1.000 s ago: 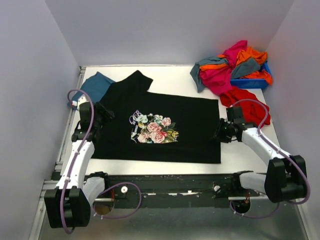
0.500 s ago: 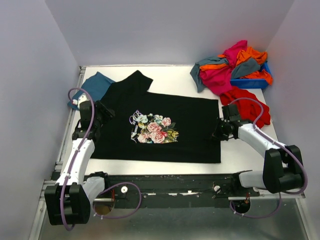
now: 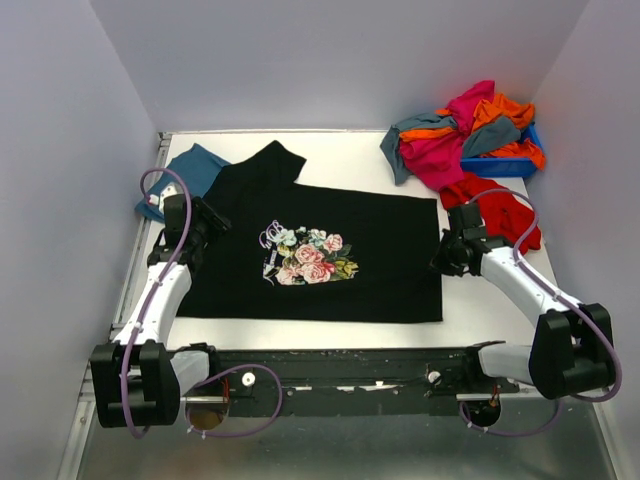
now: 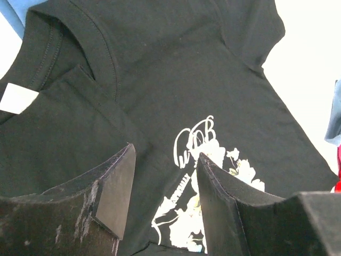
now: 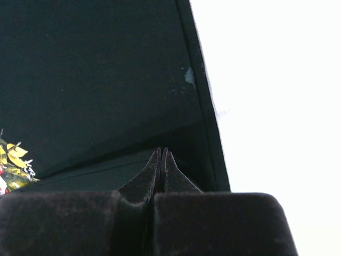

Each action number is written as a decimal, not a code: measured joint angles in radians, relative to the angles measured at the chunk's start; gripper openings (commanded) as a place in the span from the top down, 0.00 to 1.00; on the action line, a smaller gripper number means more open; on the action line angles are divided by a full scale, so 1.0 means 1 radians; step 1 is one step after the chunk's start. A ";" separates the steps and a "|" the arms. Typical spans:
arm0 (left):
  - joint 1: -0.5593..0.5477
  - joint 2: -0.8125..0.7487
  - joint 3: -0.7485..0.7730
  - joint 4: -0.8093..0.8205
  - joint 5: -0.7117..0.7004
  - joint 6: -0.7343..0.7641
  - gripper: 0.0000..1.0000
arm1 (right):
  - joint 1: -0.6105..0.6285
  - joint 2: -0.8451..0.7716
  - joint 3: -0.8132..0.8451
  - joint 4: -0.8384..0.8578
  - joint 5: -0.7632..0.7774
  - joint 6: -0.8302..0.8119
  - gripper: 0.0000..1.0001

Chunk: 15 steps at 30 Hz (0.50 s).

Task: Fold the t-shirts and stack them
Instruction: Fold the flattened tshirt in 1/3 of the way

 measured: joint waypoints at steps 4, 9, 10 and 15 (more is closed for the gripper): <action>0.000 0.011 0.004 0.003 -0.021 0.001 0.46 | 0.000 0.000 0.000 -0.008 0.037 0.020 0.99; 0.000 0.078 0.017 0.010 -0.044 0.006 0.45 | 0.000 0.012 0.000 -0.008 0.044 0.024 0.67; 0.000 0.094 0.017 0.004 -0.055 0.005 0.45 | 0.000 0.017 0.000 -0.008 0.046 0.022 0.63; 0.000 0.108 0.018 -0.002 -0.111 0.005 0.45 | 0.031 -0.037 -0.002 0.008 0.080 -0.015 0.49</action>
